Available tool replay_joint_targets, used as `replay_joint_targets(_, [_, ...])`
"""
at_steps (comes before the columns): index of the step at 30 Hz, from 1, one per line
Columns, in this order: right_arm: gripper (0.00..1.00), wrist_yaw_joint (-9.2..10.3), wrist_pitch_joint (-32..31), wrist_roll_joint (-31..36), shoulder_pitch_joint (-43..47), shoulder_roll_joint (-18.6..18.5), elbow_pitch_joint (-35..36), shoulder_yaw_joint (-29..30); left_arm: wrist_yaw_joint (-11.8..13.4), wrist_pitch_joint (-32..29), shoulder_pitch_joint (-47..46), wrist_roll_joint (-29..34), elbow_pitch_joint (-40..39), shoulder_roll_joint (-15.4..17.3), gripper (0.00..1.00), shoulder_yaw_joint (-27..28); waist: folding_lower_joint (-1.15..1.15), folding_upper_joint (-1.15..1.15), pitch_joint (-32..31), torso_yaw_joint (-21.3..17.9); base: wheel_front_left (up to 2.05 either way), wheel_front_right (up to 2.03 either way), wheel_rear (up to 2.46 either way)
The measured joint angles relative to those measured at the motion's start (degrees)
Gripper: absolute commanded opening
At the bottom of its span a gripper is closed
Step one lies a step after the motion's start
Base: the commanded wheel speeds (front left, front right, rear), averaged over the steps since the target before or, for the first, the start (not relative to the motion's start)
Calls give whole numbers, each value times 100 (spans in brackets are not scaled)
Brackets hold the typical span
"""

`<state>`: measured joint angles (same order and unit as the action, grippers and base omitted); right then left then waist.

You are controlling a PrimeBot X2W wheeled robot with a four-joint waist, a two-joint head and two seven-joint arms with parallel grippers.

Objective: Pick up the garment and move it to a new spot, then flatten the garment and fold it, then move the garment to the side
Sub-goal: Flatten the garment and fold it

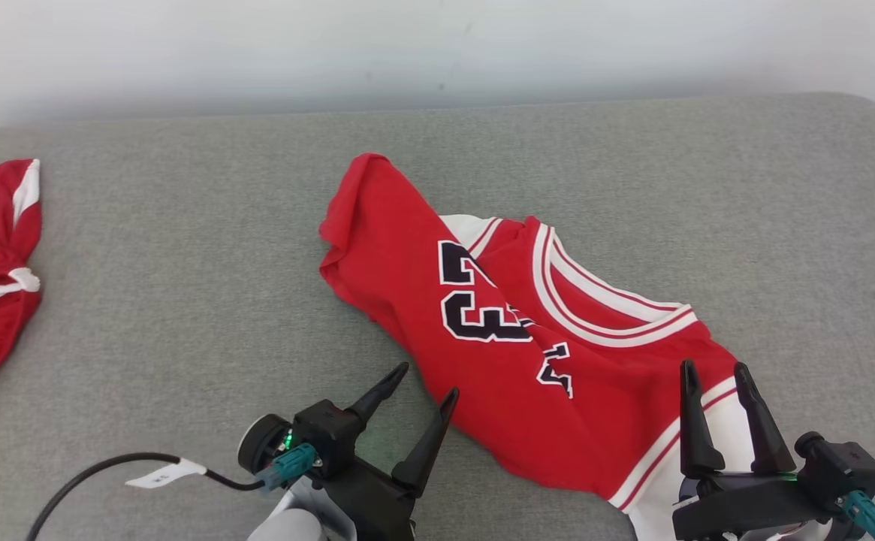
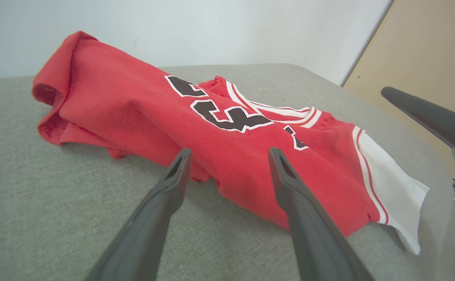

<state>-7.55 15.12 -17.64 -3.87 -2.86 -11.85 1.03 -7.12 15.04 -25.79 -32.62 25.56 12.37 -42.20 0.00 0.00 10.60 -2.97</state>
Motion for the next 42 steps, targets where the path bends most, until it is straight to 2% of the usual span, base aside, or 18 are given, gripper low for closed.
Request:
replay_joint_targets(8, [100,0,0,-5,15,-2,-11,0,-30,0,-47,35,478,-192,100,-113,0,0,33,-272,0,0,0])
replay_joint_targets(9, [100,0,0,-7,15,-1,-10,10,-29,0,-55,13,513,-229,84,-102,0,0,38,-303,0,0,0])
replay_joint_targets(10, [100,0,0,-8,15,-2,-9,14,-30,0,-79,-15,550,-252,23,-126,0,0,43,-329,0,0,0])
replay_joint_targets(11, [100,0,0,-10,15,-3,-9,20,-30,0,-118,-14,571,-250,0,-176,0,0,45,-349,0,0,0])
replay_joint_targets(18, [100,0,0,-47,78,-4,-13,67,-38,0,-93,55,341,-218,0,-92,0,0,-43,-249,0,0,0])
replay_joint_targets(22, [100,0,0,-70,173,1,-21,45,-38,0,137,243,-58,-120,0,-36,0,0,-143,-108,0,0,0])
replay_joint_targets(24, [100,0,0,-96,182,-4,-25,47,-38,0,344,122,-415,-119,0,20,0,0,-193,-27,0,0,0])
replay_joint_targets(27, [100,0,0,-101,189,0,-27,43,-13,-20,549,218,-924,56,0,-64,0,0,-254,100,0,0,0])
replay_joint_targets(32, [100,0,0,-143,211,0,-41,31,199,-424,953,279,-1758,409,0,-209,0,0,-326,259,0,0,0])
replay_joint_targets(37, [100,0,0,-180,206,0,-75,-46,367,-665,1147,298,-2093,643,0,-208,0,0,-338,224,0,0,0])
replay_joint_targets(42, [100,0,0,-194,161,-3,-103,-33,397,-679,963,424,-1965,659,0,-187,0,0,-332,50,0,0,0])
